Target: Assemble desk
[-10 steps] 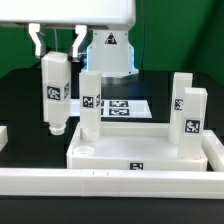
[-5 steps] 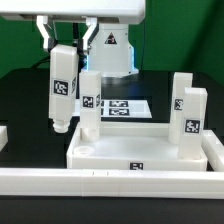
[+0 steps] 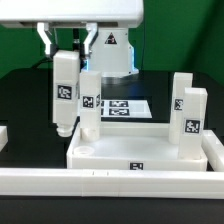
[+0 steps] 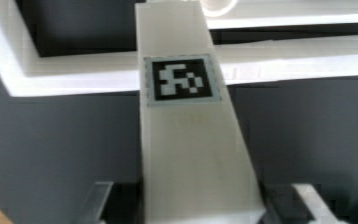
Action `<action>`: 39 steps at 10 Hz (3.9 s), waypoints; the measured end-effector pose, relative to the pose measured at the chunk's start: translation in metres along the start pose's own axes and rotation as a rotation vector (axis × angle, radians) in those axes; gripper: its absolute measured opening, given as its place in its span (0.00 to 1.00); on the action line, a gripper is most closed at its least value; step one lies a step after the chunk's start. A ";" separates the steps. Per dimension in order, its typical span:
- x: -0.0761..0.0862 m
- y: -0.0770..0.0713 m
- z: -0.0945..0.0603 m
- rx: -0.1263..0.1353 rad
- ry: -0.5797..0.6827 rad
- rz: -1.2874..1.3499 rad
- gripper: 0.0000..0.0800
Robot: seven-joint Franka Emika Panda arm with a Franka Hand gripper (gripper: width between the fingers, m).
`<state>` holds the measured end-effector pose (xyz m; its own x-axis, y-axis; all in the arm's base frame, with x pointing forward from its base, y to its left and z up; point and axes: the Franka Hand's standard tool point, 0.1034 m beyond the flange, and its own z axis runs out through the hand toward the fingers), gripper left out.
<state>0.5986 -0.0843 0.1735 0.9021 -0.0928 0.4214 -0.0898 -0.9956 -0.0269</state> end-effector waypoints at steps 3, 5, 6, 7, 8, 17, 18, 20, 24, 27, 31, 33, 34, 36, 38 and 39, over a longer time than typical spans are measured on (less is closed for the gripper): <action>0.004 0.000 -0.004 0.003 0.008 0.001 0.37; 0.003 0.000 -0.003 0.003 0.007 0.001 0.37; 0.003 0.000 -0.002 0.003 0.005 0.000 0.37; 0.001 0.000 0.001 0.004 0.000 -0.014 0.37; 0.002 -0.005 0.003 0.009 -0.001 -0.021 0.37; 0.000 -0.009 0.013 0.004 0.006 -0.045 0.37; 0.001 -0.008 0.013 0.006 0.009 -0.043 0.37; 0.003 -0.013 0.012 0.013 0.009 0.015 0.37; 0.001 -0.012 0.014 0.010 0.007 0.014 0.37; -0.002 -0.015 0.018 0.010 0.005 0.005 0.37; -0.008 -0.021 0.025 0.013 -0.008 0.014 0.37; -0.010 -0.023 0.029 0.012 -0.014 0.015 0.37; -0.011 -0.022 0.029 0.012 -0.016 0.015 0.37; -0.012 -0.020 0.029 0.010 -0.017 0.018 0.37; -0.014 -0.019 0.032 0.006 -0.019 0.018 0.37; -0.016 -0.019 0.035 0.004 -0.022 0.017 0.37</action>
Offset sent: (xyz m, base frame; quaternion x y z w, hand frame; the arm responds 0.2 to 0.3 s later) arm 0.0000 0.0000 0.0000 0.0000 0.0000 0.0000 1.0000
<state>0.6002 -0.0645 0.1358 0.9094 -0.1100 0.4011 -0.1037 -0.9939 -0.0374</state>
